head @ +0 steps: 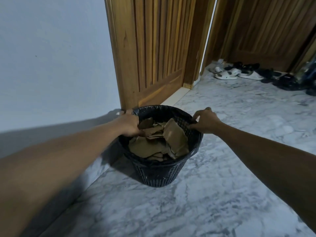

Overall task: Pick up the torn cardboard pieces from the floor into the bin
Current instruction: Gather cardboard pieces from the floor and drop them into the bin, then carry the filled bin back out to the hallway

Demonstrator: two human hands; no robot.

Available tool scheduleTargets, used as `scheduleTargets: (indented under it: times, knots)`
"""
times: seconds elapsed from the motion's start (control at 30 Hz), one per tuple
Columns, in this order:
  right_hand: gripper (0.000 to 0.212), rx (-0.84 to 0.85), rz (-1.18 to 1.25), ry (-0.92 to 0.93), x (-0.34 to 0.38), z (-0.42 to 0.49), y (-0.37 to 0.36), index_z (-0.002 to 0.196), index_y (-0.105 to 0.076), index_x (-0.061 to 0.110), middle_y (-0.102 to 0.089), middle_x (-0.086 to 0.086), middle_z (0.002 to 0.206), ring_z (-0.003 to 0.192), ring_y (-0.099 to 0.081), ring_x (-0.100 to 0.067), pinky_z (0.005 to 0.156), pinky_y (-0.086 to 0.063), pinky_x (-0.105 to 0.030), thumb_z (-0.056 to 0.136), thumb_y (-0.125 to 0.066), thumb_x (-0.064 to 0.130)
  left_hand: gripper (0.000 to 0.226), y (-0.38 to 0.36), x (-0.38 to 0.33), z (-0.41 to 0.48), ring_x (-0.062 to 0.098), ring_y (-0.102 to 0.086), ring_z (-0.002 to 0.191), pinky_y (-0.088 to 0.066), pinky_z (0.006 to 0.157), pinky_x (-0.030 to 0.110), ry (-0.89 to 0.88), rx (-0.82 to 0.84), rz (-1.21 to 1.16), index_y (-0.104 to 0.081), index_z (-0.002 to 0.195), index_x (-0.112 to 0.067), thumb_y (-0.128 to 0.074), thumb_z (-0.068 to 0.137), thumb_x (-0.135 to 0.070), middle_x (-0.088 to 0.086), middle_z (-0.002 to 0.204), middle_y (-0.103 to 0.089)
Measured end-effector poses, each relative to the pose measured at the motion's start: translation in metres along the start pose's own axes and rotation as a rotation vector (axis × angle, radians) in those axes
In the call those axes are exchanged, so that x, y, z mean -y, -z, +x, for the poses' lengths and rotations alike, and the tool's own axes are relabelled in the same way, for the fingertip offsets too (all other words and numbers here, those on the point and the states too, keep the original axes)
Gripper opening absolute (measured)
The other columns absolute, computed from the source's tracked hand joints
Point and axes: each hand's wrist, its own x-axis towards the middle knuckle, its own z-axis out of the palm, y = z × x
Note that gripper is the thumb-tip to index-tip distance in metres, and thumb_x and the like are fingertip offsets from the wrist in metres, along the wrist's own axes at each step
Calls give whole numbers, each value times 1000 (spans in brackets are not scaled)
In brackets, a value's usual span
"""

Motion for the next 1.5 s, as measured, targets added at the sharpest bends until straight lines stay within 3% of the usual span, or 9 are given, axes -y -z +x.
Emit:
scheduleTargets:
  times: [0.13, 0.2, 0.37, 0.57, 0.77, 0.97, 1.13, 1.27, 1.5]
  knots:
    - [40, 599, 583, -203, -12, -14, -1, 133, -59, 18, -57, -8, 122, 105, -62, -35, 83, -58, -58, 94, -67, 14, 49, -18, 29, -8, 27, -55, 109, -47, 91, 36, 80, -17, -181, -61, 87, -21, -73, 72, -66, 12, 126, -57]
    - [43, 685, 584, -213, -11, -11, -8, 139, -55, 14, -59, -14, 129, 104, -67, -36, 76, -61, -50, 98, -55, 0, 31, -24, 33, -8, 19, -60, 89, -49, 71, 30, 111, 1, -393, -60, 95, -20, -74, 82, -45, 7, 105, -66]
    - [55, 248, 621, -265, -8, 7, -20, 141, -52, 16, -63, -15, 107, 73, -62, -26, 50, -51, -28, 93, -54, -11, 49, -29, 24, 0, 24, -60, 102, -53, 77, 30, 155, -74, -789, -54, 133, -16, -66, 86, -20, 9, 130, -59]
    - [71, -197, 932, -378, -10, 25, -32, 144, -49, 19, -64, -12, 119, 97, -66, -29, 78, -61, -44, 81, -82, 23, 69, -30, -5, 12, 15, -57, 86, -59, 63, 30, 179, -67, -1154, -41, 146, -23, -73, 86, -14, 3, 130, -46]
    - [65, -237, 978, -533, 15, 23, -75, 137, -54, 26, -50, -12, 134, 83, -57, -25, 86, -57, -45, 77, -78, 33, 82, -40, -29, 33, 20, -55, 97, -59, 85, 43, 174, -103, -1237, -29, 151, -35, -73, 86, -14, -2, 137, -42]
    - [64, -363, 1132, -495, -11, 52, -68, 142, -51, 26, -64, -2, 120, 101, -64, -26, 86, -60, -45, 82, -71, 16, 67, -33, -48, 65, 34, -61, 101, -62, 68, 50, 211, -7, -1376, -37, 140, -43, -62, 90, -7, 8, 135, -45]
    - [68, -478, 1255, -457, -6, 77, -80, 146, -48, 26, -52, -5, 140, 108, -61, -22, 89, -56, -34, 83, -74, 27, 60, -27, -75, 97, 38, -59, 102, -60, 59, 56, 258, 37, -1339, -29, 140, -45, -59, 94, -18, 7, 126, -47]
    - [67, -426, 1221, -489, 17, 99, -107, 145, -39, 39, -26, 0, 154, 107, -55, -29, 88, -56, -43, 87, -69, 23, 63, -31, -91, 130, 31, -57, 99, -62, 64, 51, 267, -67, -1486, -29, 144, -43, -57, 96, -13, 3, 122, -45]
    - [62, -344, 1344, -514, -4, 134, -89, 152, -26, 41, -47, 3, 127, 107, -53, -32, 82, -55, -66, 101, -37, 7, 61, -35, -111, 163, 22, -54, 87, -63, 64, 48, 306, -153, -1648, -34, 142, -43, -49, 98, -4, 1, 122, -42]
